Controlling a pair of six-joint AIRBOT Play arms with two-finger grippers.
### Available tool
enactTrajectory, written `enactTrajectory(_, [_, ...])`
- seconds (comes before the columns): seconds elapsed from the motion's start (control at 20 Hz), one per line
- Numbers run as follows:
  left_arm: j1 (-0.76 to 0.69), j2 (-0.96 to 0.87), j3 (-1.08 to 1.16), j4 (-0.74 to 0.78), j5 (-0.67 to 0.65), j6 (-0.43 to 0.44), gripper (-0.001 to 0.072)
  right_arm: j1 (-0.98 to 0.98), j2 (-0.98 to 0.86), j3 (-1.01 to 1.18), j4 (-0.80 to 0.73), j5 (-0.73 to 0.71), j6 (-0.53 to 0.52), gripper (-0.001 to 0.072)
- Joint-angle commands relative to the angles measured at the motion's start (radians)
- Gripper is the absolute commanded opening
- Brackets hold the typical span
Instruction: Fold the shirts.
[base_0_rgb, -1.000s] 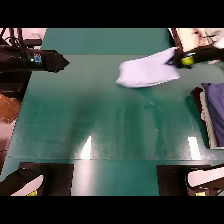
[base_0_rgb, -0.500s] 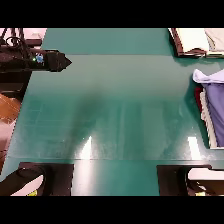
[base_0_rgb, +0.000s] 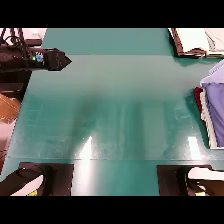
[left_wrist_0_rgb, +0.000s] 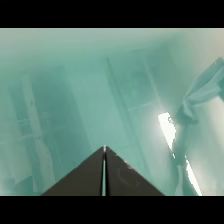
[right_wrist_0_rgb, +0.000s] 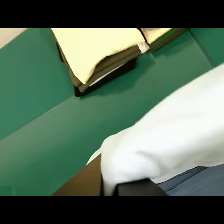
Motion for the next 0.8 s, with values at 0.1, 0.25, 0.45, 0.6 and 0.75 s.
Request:
enactTrajectory(0.1, [0.0,-0.001,0.0,0.002,0.002,0.01,0.0024,-0.015,0.144,-0.119,0.004,0.022,-0.043,0.0018])
enactTrajectory(0.25, [0.0,-0.001,0.0,0.003,-0.001,0.011,0.0024,-0.076,0.233,-0.212,0.004,0.039,-0.043,0.0018])
enactTrajectory(0.45, [0.0,-0.001,0.0,0.004,-0.006,0.037,0.0024,-0.203,0.335,-0.352,0.002,0.099,-0.09,0.0018])
enactTrajectory(0.6, [0.0,-0.001,0.0,0.003,-0.008,0.037,0.0024,-0.27,0.394,-0.5,-0.101,0.12,-0.1,0.0019])
enactTrajectory(0.75, [0.0,-0.001,0.0,0.003,-0.01,0.038,0.0024,-0.291,0.441,-0.642,-0.263,0.126,-0.106,0.0019])
